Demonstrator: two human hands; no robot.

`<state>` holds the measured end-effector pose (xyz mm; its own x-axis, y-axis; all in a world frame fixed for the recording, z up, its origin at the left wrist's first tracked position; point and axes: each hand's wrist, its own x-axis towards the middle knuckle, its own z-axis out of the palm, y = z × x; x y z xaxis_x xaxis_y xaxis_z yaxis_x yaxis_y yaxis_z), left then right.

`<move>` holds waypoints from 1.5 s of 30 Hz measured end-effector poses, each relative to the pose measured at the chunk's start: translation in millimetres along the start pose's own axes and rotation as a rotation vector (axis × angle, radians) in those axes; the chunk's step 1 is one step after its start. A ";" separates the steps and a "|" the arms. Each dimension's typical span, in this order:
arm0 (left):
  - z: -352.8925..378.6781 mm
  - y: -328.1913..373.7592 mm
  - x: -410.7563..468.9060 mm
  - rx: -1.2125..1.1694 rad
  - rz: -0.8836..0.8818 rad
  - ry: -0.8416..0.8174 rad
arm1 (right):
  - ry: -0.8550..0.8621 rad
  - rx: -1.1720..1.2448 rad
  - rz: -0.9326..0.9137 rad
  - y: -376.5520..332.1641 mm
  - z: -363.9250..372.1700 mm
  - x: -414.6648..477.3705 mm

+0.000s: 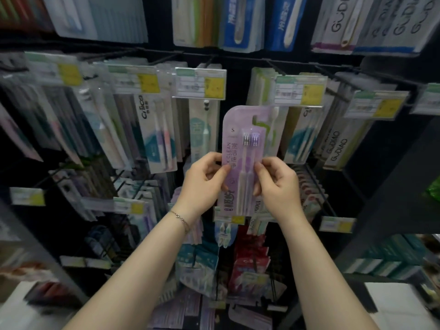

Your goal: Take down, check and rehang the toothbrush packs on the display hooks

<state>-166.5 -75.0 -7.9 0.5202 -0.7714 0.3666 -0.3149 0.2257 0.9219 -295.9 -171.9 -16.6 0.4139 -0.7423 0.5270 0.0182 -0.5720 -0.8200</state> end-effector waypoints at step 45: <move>-134.2 -138.8 -90.1 0.302 -0.149 -0.071 | -0.353 -0.159 0.281 56.7 161.7 -93.5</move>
<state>-63.2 43.0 -152.0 0.5248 -0.8245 0.2113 -0.4662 -0.0707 0.8819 -186.4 -78.5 -148.5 0.6670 -0.7279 0.1587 -0.2673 -0.4326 -0.8611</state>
